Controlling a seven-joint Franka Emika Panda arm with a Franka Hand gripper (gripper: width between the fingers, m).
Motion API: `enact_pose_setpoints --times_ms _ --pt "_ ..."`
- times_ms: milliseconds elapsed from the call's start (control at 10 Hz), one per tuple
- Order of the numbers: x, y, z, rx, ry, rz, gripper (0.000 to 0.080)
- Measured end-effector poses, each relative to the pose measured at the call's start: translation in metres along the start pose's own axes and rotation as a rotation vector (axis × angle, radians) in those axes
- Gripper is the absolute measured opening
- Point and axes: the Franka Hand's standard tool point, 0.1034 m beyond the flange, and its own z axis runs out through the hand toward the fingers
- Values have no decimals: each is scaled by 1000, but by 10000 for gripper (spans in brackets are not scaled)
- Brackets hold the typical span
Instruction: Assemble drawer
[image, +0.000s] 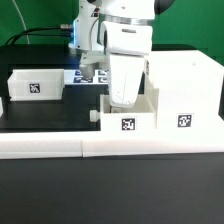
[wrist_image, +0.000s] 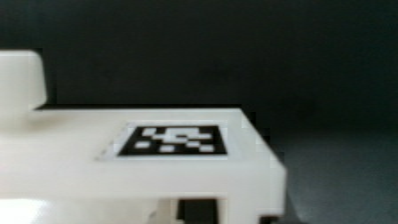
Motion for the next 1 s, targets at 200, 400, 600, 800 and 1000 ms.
enact_pose_setpoints --times_ms 200,400,600,800,1000 --pt "-3 0 0 4 -4 8 42" --pt "-4 0 0 17 -10 8 42" --pt "-1 0 0 17 -10 4 42" --pt "-2 0 0 17 -10 8 42" --pt "-2 0 0 18 -10 7 42"
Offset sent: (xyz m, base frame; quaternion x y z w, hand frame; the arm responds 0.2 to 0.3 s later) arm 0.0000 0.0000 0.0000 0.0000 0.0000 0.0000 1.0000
